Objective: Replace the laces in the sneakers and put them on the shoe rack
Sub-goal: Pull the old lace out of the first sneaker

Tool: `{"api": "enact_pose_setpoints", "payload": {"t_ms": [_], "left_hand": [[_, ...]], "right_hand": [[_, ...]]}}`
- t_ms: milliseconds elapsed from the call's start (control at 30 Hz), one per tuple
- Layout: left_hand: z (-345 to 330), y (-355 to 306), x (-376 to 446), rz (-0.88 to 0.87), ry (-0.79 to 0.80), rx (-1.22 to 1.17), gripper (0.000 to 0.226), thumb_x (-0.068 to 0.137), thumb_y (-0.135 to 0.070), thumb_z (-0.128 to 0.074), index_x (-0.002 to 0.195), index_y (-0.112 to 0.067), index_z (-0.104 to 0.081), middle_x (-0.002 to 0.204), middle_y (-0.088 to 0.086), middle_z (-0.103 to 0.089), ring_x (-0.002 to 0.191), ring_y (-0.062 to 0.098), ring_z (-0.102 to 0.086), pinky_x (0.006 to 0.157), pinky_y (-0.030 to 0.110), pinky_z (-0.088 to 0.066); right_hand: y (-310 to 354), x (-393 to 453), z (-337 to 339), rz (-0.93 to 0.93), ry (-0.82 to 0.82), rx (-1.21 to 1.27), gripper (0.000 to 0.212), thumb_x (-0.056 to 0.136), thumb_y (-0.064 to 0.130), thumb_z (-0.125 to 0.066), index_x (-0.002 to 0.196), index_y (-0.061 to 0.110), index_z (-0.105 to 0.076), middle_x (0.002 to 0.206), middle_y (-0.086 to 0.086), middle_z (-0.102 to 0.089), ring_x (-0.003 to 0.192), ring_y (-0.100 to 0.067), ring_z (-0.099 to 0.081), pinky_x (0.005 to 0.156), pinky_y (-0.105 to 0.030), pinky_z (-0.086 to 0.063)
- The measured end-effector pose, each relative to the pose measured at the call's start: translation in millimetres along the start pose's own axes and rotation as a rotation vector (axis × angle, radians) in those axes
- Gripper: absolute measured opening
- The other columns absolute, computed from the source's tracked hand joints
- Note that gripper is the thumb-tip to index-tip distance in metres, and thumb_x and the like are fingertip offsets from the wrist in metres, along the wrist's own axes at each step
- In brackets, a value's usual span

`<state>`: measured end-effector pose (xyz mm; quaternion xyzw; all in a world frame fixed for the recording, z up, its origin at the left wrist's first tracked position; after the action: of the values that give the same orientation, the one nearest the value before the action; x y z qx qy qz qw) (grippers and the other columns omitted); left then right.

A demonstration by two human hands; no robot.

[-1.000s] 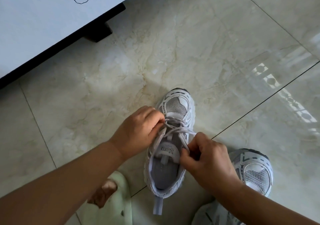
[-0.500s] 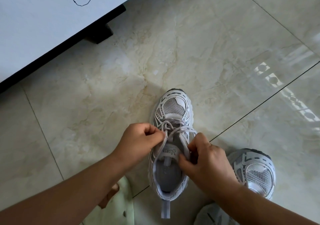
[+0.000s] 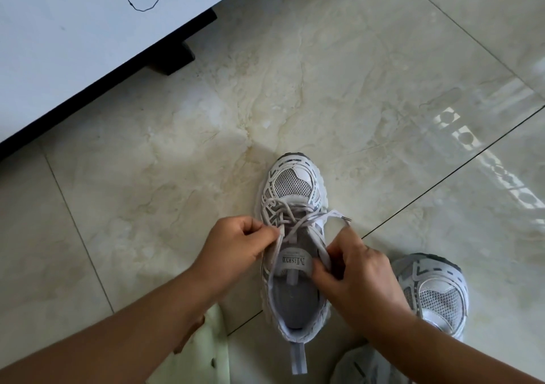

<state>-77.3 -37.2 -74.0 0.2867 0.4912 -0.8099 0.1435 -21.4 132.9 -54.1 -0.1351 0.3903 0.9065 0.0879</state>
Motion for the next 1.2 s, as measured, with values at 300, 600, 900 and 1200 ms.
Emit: {"api": "enact_pose_setpoints", "payload": {"t_ms": [300, 600, 900, 1200], "left_hand": [[38, -18, -2, -0.55, -0.281, 0.444, 0.014, 0.078, -0.024, -0.068, 0.069, -0.017, -0.06, 0.07, -0.009, -0.055, 0.056, 0.005, -0.048, 0.057, 0.013, -0.038], [-10, -17, -26, -0.557, -0.015, 0.197, 0.016, 0.077, -0.017, -0.067, 0.091, -0.013, -0.073, 0.078, -0.015, -0.064, 0.062, -0.015, -0.055, 0.061, 0.005, -0.043], [5, -18, -18, -0.599, -0.058, 0.269, 0.016, 0.075, -0.035, -0.07, 0.081, -0.021, -0.074, 0.067, -0.014, -0.054, 0.059, -0.002, -0.054, 0.057, 0.008, -0.039], [22, -10, -21, -0.562, -0.114, 0.497, 0.032, 0.075, -0.027, -0.074, 0.105, -0.018, -0.069, 0.105, -0.008, -0.063, 0.069, -0.017, -0.048, 0.061, -0.007, -0.029]], "right_hand": [[-11, 2, 20, -0.036, -0.127, -0.063, 0.027, 0.072, 0.023, -0.073, 0.075, 0.021, -0.047, 0.051, 0.007, -0.05, 0.049, -0.02, -0.051, 0.047, -0.027, -0.037], [14, 0, 8, 0.222, -0.226, -0.013, 0.018, 0.073, 0.043, -0.057, 0.071, 0.027, -0.064, 0.107, 0.006, -0.044, 0.098, -0.018, -0.04, 0.077, -0.036, -0.038], [19, 6, -2, 0.191, -0.275, -0.048, 0.022, 0.072, 0.045, -0.058, 0.058, 0.028, -0.063, 0.109, 0.019, -0.045, 0.107, -0.009, -0.032, 0.081, -0.027, -0.018], [12, 7, 2, 0.176, -0.331, -0.017, 0.024, 0.07, 0.046, -0.058, 0.059, 0.027, -0.064, 0.101, 0.023, -0.039, 0.101, -0.007, -0.03, 0.077, -0.024, -0.017]]}}
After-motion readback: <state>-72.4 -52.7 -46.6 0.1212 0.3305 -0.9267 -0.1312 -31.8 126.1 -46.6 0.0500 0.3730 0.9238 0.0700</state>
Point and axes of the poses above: each hand's wrist, its own x-axis towards the middle knuckle, its own z-axis out of the back of the hand, y = z × x, the point moved 6 cm from there along x, towards the middle knuckle
